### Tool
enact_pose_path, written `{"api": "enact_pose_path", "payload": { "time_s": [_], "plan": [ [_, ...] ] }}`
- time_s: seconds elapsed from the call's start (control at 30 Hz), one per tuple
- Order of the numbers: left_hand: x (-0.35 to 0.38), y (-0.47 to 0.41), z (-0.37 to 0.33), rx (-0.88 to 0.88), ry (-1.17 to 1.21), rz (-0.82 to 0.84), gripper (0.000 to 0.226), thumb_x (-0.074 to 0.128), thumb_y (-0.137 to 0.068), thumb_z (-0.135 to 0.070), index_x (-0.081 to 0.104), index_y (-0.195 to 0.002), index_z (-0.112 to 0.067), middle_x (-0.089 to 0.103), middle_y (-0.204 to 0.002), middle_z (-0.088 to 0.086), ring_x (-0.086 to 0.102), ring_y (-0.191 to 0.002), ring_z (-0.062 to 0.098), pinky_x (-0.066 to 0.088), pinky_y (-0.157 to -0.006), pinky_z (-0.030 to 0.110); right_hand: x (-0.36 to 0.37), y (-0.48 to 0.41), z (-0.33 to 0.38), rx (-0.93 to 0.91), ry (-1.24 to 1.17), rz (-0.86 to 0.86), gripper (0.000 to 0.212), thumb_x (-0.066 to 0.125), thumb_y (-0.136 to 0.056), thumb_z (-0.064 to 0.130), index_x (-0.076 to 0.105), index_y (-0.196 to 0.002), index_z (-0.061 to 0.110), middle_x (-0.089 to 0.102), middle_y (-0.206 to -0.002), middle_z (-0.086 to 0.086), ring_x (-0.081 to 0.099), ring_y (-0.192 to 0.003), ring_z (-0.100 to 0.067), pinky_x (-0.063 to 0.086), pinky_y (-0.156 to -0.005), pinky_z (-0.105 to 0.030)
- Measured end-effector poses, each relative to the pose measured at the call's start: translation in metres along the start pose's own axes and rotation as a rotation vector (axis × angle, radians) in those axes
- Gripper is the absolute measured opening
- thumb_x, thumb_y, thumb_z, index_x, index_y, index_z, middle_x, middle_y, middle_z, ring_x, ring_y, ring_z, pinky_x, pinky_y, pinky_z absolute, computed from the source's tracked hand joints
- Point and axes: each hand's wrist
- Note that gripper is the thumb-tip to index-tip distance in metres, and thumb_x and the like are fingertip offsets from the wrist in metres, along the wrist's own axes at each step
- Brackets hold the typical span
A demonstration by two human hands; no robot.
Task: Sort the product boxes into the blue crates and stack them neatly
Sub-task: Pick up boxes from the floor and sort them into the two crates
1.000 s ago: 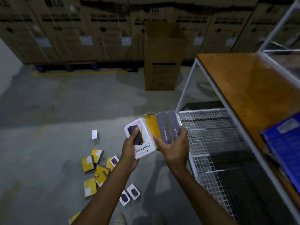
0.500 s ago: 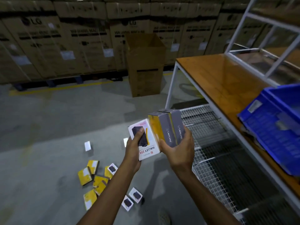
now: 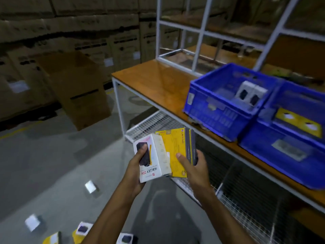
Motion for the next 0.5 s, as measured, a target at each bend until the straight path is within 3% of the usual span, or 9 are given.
{"api": "enact_pose_path", "payload": {
  "time_s": [0.1,0.2,0.27,0.37,0.4,0.5],
  "plan": [
    [0.041,-0.022,0.011,-0.054,-0.069,0.069,0.031,0.053,-0.096,-0.037,0.071,-0.110,-0.017,0.076,-0.094,0.009,0.074,-0.073,0.025,0.062,-0.061,0.036,-0.036,-0.015,0.004,0.008,-0.059,-0.072,0.041,0.082,-0.079,0.028,0.061,-0.113,0.022,0.074,-0.100,0.000,0.073,-0.086,-0.013,0.061,-0.079,-0.041],
    [0.086,-0.044,0.021,-0.085,-0.145,0.121,0.041,0.058,-0.091,-0.040,0.068,-0.120,-0.014,0.075,-0.094,0.011,0.073,-0.070,0.025,0.060,-0.059,0.034,-0.071,-0.032,0.010,0.007,-0.101,-0.115,0.050,0.083,-0.076,0.028,0.060,-0.119,0.020,0.074,-0.104,0.002,0.073,-0.088,-0.011,0.061,-0.079,-0.037],
    [0.117,-0.058,0.028,-0.080,-0.192,0.166,0.044,0.059,-0.088,-0.043,0.067,-0.121,-0.015,0.075,-0.091,0.011,0.072,-0.069,0.025,0.059,-0.057,0.033,-0.093,-0.047,0.016,0.008,-0.124,-0.132,0.059,0.087,-0.071,0.035,0.059,-0.122,0.024,0.074,-0.109,0.003,0.072,-0.095,-0.013,0.060,-0.084,-0.040],
    [0.163,-0.081,0.035,-0.077,-0.236,0.230,0.042,0.057,-0.088,-0.044,0.067,-0.119,-0.017,0.075,-0.091,0.011,0.072,-0.068,0.025,0.059,-0.057,0.035,-0.123,-0.071,0.030,-0.019,-0.156,-0.202,0.091,0.089,-0.058,0.056,0.052,-0.135,0.023,0.067,-0.125,0.001,0.067,-0.112,-0.019,0.057,-0.092,-0.047],
    [0.178,-0.088,0.036,-0.074,-0.255,0.257,0.045,0.058,-0.087,-0.045,0.066,-0.121,-0.018,0.074,-0.095,0.012,0.072,-0.072,0.026,0.059,-0.060,0.036,-0.134,-0.080,0.035,-0.038,-0.155,-0.217,0.090,0.089,-0.060,0.054,0.051,-0.135,0.022,0.067,-0.125,0.001,0.067,-0.111,-0.017,0.057,-0.092,-0.045],
    [0.225,-0.113,0.036,-0.030,-0.293,0.302,0.047,0.060,-0.084,-0.046,0.066,-0.121,-0.017,0.074,-0.096,0.013,0.072,-0.072,0.026,0.059,-0.061,0.036,-0.166,-0.110,0.051,-0.112,-0.161,-0.243,0.054,0.083,-0.075,0.032,0.059,-0.123,0.021,0.073,-0.109,0.004,0.071,-0.095,-0.009,0.059,-0.085,-0.038]
  ]
}}
Point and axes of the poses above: each hand's wrist, its own y-axis away from the middle knuckle, its own x-axis out of the palm, z = x × y
